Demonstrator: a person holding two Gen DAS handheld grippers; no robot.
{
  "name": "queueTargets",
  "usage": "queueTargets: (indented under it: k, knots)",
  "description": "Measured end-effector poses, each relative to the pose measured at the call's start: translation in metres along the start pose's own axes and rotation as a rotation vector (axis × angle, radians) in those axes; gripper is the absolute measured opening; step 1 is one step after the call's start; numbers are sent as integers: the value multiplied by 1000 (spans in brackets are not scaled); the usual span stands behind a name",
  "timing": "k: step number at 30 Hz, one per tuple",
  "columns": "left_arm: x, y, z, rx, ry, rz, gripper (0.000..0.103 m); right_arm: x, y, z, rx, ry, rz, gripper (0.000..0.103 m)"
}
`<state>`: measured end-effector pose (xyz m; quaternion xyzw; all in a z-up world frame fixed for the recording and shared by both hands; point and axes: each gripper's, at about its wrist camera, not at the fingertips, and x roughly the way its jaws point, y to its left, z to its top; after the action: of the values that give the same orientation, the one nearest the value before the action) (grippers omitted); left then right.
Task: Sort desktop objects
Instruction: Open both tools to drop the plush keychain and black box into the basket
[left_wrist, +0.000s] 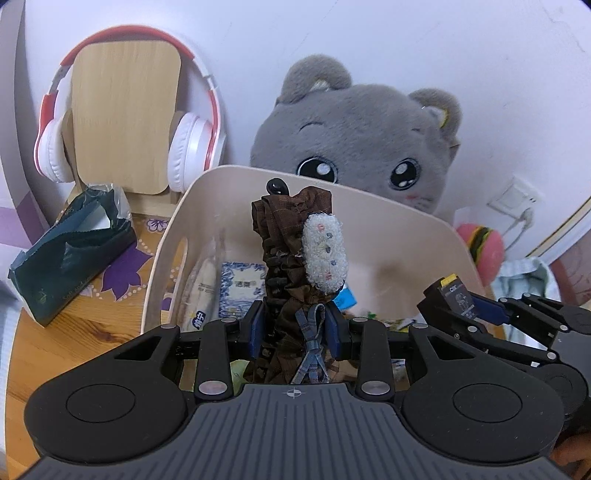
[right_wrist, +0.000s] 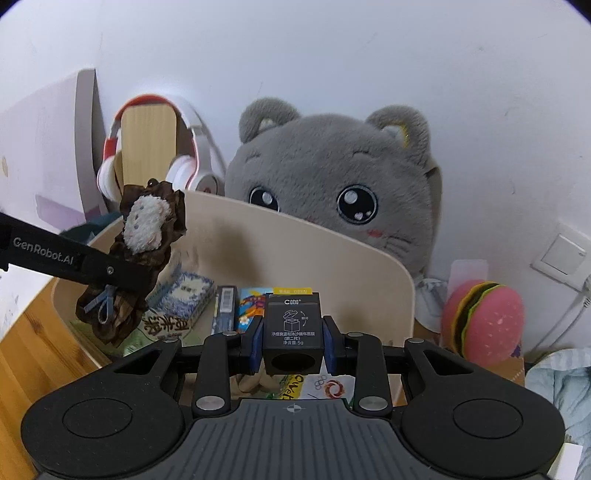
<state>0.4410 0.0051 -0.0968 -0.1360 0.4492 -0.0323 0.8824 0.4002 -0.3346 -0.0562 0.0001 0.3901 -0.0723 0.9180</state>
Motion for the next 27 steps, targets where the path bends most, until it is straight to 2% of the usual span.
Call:
queueTargets:
  k: [9,10,12,13,14,15,16,17,19,23,27]
  knots:
    - [15,-4,-1,56,16,32,35,24,7,-9,-39,57,-16,29]
    - [15,-4,-1,55,18,31,38,26,8,-10,-44,63,-17,30]
    - [14,-3,-1,53,15,25,50,28,8,-12,-54,77,-23,31]
    - [13,-3,-1,55,4,17,62,29,7,-13,-52,83,-26,40]
    - [10,-4,-2,57,-9,18,72,29,6,-14,-49,85,-24,44]
    - [8,-4,-2,58,-26,27,75,28,5,-15,-45,82,-20,46]
    - [5,-4,-3,58,-42,38,78,26,5,-15,-45,76,-19,53]
    - [3,-3,-3,57,-46,43,79,24,4,-16,-49,71,-19,63]
    - [0,-2,-2,53,-37,41,79,19,5,-17,-59,55,-33,71]
    - [-7,1,-4,52,-42,39,79,9,4,-17,-59,38,-42,77]
    - [-19,2,-12,70,-50,35,79,-4,3,-18,-35,14,-39,79]
